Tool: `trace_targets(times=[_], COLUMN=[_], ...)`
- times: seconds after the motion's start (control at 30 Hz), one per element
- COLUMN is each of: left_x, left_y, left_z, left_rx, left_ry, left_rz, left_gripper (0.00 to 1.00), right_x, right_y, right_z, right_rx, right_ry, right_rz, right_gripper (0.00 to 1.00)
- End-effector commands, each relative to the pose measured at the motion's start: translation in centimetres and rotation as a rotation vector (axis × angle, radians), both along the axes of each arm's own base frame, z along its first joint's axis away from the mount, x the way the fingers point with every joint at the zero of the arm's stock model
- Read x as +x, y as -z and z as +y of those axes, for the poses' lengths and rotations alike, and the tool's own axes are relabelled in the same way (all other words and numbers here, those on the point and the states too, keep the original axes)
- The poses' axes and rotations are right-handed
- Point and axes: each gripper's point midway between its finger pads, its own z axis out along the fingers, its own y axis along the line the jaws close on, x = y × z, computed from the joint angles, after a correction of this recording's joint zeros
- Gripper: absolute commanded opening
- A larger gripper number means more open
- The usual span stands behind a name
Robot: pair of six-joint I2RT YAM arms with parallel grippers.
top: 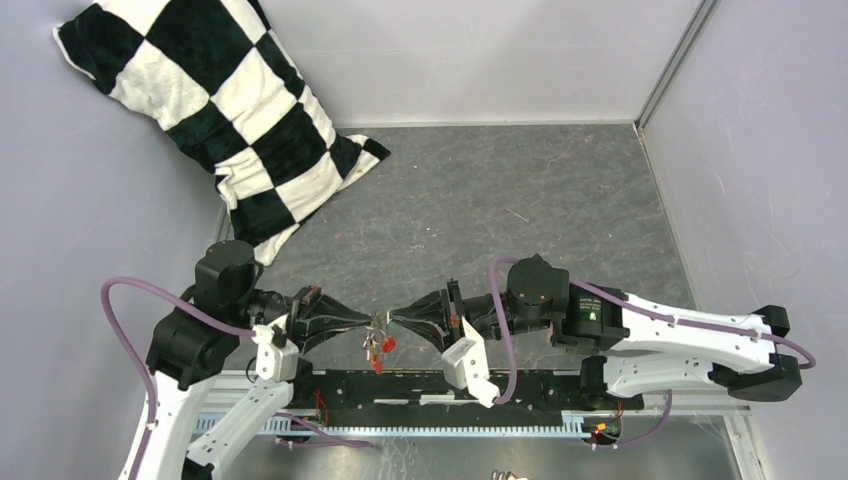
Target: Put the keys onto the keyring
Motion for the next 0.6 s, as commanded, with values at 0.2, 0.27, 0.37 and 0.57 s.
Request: trace_targets(times=[0.2,0.27,0.37,0.57], left_x=[0.4,0.4,0.2,0.1], left_y=[-1.0,-0.8,-0.6,-0.2], left_z=[-1.3,-1.4,-1.5,-1.5], left_rx=[0.016,0.031,0.046,0.055], left_ry=[0.002,0.010,0.041,0.063], left_rz=[0.493,0.543,0.587,0.603], left_gripper=[0.02,0.02,0.02,0.02], right_x=[2.3,2.6,2.5,2.3], right_y=[0.6,1.2,1.0,0.5], right_z=[-1.2,-1.6,-1.8,-1.6], right_rx=[0.014,0.020,0.030,0.044], right_ry=[0.068,0.067,0.040,0.005], right_rz=[0.034,0.053,0.072,0.079], right_gripper=[0.00,0.00,0.00,0.00])
